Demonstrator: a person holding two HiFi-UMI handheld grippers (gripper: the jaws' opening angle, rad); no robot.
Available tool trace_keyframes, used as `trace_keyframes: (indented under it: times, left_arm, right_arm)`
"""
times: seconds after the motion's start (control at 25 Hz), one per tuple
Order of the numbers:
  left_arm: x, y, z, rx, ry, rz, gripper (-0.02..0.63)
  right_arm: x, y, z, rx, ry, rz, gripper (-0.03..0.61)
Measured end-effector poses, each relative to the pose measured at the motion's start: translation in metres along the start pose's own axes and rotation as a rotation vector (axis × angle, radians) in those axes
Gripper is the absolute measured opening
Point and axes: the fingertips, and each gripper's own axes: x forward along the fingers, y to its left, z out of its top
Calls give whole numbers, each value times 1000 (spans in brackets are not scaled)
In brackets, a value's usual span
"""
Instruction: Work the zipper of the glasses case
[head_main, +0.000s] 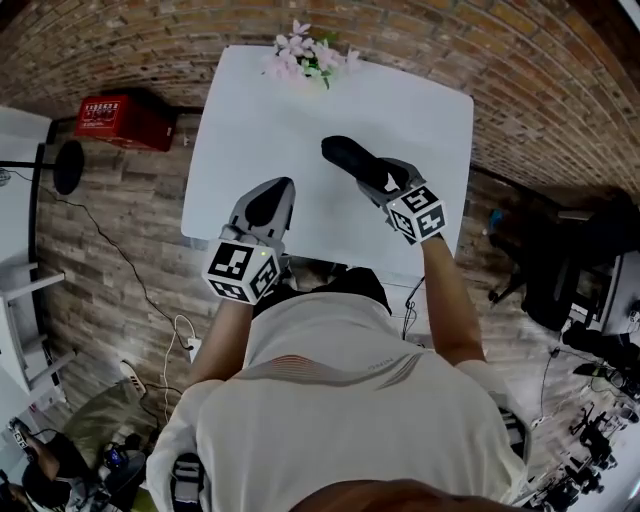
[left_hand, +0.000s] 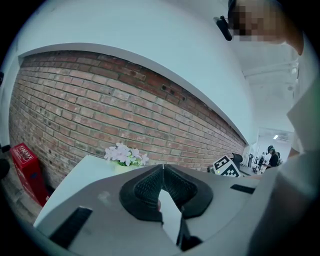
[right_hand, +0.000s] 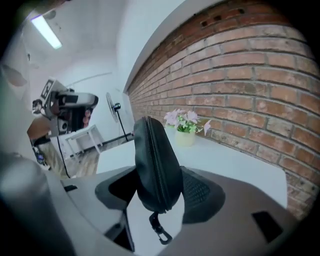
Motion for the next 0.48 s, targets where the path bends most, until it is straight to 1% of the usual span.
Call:
trace_keyframes:
  times: [0.16, 0.24, 0.36, 0.48]
  left_arm:
    - [-3, -1, 15, 20, -31, -22, 21]
    - [-4, -3, 22, 29, -43, -36, 21]
    - [-5, -5, 32, 35, -54, -61, 21]
    - [-6, -9, 44, 43, -70, -95, 21]
  right_arm:
    - [-31, 5, 37, 130, -135, -28, 308]
    - [-47, 10, 54, 208, -208, -19, 308]
    - [-70, 20, 78, 348, -331, 32, 308]
    - [-93, 30, 97, 434, -427, 94, 308]
